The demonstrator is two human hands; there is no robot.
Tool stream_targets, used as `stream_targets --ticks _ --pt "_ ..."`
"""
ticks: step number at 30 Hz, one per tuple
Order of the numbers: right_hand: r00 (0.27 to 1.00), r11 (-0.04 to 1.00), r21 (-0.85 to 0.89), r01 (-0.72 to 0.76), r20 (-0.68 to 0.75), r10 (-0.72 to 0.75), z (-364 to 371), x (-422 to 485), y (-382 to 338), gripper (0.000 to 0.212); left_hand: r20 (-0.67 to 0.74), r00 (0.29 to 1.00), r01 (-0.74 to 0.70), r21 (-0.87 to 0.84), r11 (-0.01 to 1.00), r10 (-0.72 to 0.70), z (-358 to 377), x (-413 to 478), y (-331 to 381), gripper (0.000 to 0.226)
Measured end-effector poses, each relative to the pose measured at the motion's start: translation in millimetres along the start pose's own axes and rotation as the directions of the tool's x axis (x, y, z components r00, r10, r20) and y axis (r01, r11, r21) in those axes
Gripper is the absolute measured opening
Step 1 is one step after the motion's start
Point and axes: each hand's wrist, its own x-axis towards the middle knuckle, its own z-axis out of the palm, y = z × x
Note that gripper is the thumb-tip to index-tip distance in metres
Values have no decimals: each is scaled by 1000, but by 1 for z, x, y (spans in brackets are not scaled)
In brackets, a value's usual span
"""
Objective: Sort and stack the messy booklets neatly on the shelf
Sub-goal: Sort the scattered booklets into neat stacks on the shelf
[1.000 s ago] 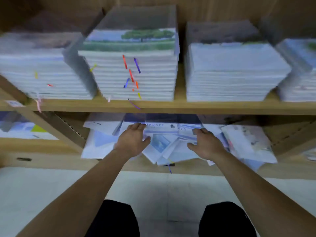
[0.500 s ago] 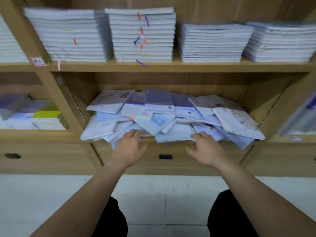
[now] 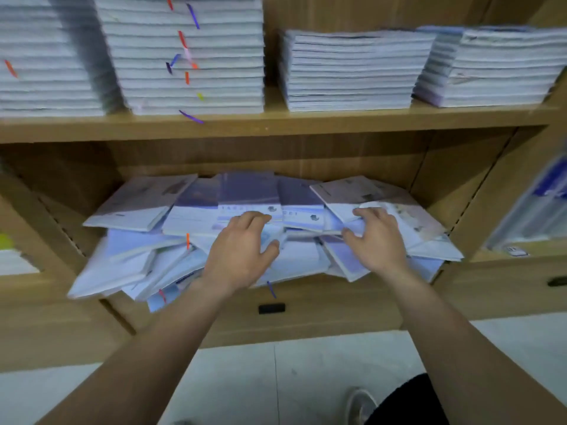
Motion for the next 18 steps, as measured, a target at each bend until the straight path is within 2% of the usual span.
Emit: stream_targets --ticks 3,6,9,12,18 --pt "983 983 -19 -181 -46 180 2 16 59 60 55 989 -136 10 991 136 38 43 33 57" --pt "962 960 -119 -254 75 264 14 24 101 78 113 972 -207 -8 978 207 71 83 63 59" --pt "957 971 -156 -182 198 212 30 31 120 76 164 959 -241 41 970 231 99 115 79 61" --pt "950 985 -86 -148 266 166 28 30 122 72 178 969 -189 87 978 171 113 138 85 58" --pt "977 1000 -9 -21 213 23 22 20 127 62 162 987 -17 81 997 3 114 179 73 58"
